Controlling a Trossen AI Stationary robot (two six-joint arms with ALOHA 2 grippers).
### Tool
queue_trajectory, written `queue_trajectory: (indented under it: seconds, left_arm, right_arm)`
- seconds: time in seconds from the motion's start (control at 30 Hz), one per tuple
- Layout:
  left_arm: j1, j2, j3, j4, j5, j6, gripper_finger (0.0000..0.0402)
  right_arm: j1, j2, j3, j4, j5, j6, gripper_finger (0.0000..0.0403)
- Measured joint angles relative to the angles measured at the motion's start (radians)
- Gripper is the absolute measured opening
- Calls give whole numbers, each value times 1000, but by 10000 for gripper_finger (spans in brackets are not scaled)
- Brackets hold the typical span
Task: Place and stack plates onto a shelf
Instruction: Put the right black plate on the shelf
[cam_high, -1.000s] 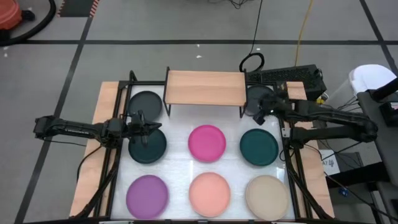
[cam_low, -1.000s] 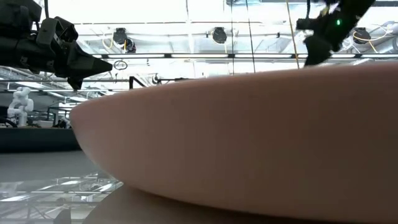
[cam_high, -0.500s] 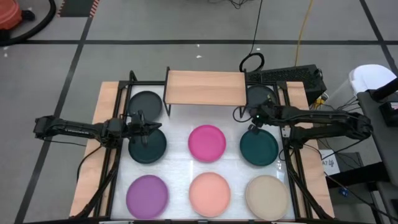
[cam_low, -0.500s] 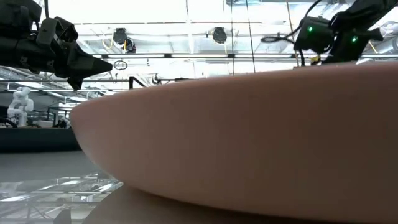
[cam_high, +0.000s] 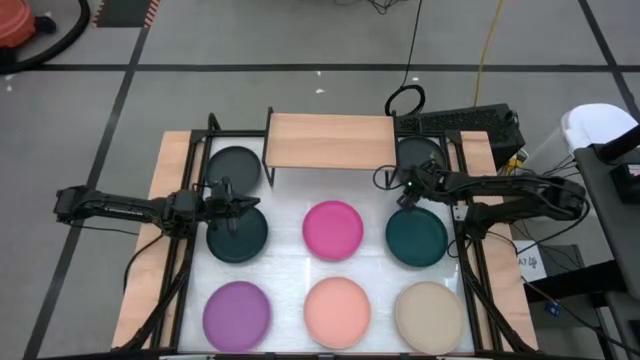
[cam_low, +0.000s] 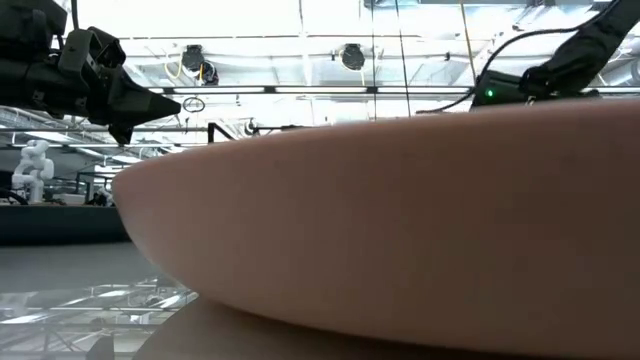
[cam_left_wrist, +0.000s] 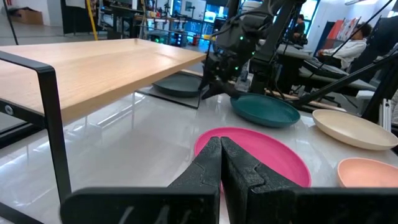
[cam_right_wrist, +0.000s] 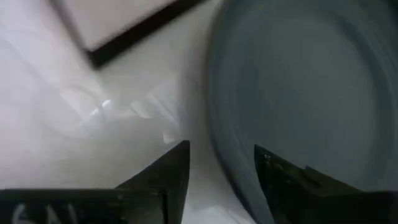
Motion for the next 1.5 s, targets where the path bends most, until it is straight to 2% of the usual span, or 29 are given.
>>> queue_trajectory:
  seconds: [0.1, 0.2, 0.27, 0.4, 0.53, 0.63, 0.8, 0.93, 1.07, 1.13, 1.2, 1.37, 1.5]
  left_arm:
    - [0, 0, 0, 0, 0, 0, 4]
    - [0, 0, 0, 0, 0, 0, 4]
    - [0, 0, 0, 0, 0, 0, 4]
    - [0, 0, 0, 0, 0, 0, 4]
    - [0, 0, 0, 0, 0, 0, 4]
    - [0, 0, 0, 0, 0, 0, 4]
    - [0, 0, 0, 0, 0, 0, 4]
    - [0, 0, 0, 0, 0, 0, 4]
    - [0, 0, 0, 0, 0, 0, 4]
    - [0, 0, 0, 0, 0, 0, 4]
    - [0, 0, 0, 0, 0, 0, 4]
    - [0, 0, 0, 0, 0, 0, 4]
    - [0, 0, 0, 0, 0, 0, 4]
  right_arm:
    - [-24, -4, -13, 2, 2, 8, 109]
    - [-32, -21, -18, -14, 1, 10, 41]
    - [-33, -50, -16, -7, 16, 5, 17]
    - [-33, -156, -16, -7, 74, 49, 9]
    - [-34, -321, -11, -13, 188, 65, 3]
    - [-34, -445, 38, 14, 235, -7, 2]
    - [-3, -544, 181, 98, 91, -227, 1]
    - [52, -493, 338, 118, -41, -293, 1]
    - [123, -360, 463, 102, -175, -351, 1]
    - [159, -277, 511, 66, -205, -398, 1]
    - [192, -193, 548, 1, -187, -459, 1]
    - [257, -10, 584, -72, 1, -578, 0]
    - [274, 76, 584, -71, -3, -596, 0]
